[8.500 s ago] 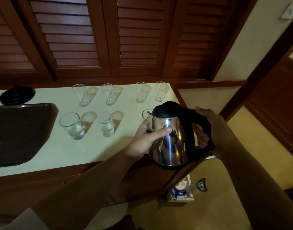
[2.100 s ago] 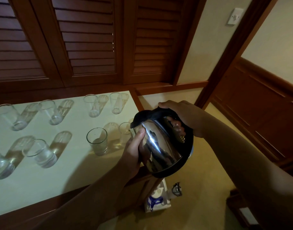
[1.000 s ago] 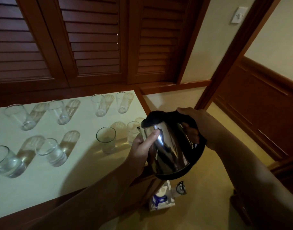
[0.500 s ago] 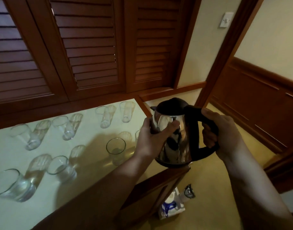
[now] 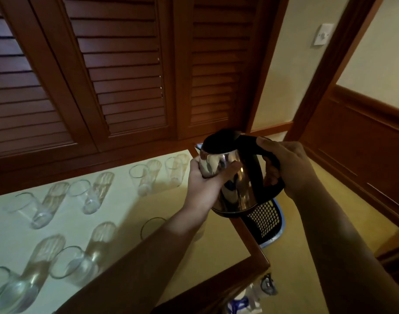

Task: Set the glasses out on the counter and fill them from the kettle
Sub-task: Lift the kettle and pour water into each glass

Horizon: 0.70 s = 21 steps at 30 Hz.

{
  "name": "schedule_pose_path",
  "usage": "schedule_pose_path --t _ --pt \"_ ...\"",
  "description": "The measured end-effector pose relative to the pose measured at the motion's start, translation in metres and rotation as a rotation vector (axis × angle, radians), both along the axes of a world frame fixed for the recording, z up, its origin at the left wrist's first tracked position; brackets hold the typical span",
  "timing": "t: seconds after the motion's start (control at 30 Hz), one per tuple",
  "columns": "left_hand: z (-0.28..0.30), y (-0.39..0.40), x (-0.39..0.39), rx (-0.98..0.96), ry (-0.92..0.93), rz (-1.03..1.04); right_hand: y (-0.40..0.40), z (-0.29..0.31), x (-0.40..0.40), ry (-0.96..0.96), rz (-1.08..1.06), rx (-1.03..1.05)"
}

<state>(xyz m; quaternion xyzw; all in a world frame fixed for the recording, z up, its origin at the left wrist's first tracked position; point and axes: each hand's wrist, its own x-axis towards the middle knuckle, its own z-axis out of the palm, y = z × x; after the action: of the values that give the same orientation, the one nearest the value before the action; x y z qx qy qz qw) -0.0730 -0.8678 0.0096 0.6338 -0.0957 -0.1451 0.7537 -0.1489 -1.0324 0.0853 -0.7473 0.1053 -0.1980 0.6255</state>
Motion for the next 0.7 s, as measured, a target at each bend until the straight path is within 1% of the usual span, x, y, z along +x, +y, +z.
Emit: schedule_pose_path --t 0.27,0.43,0.53,0.7 --pt "-0.021 -0.021 0.03 -0.031 0.151 0.129 -0.028 -0.01 0.073 0.069 0.144 -0.089" --pt "-0.03 -0.028 0.056 -0.052 0.168 0.147 -0.031 -0.015 0.114 0.143 0.252 -0.092" --pt "-0.037 -0.029 0.066 -0.08 0.237 0.157 -0.029 -0.015 0.132 0.213 0.323 -0.094" --pt "-0.037 -0.032 0.073 -0.076 0.398 0.181 -0.024 -0.008 0.155 0.351 0.324 -0.133"
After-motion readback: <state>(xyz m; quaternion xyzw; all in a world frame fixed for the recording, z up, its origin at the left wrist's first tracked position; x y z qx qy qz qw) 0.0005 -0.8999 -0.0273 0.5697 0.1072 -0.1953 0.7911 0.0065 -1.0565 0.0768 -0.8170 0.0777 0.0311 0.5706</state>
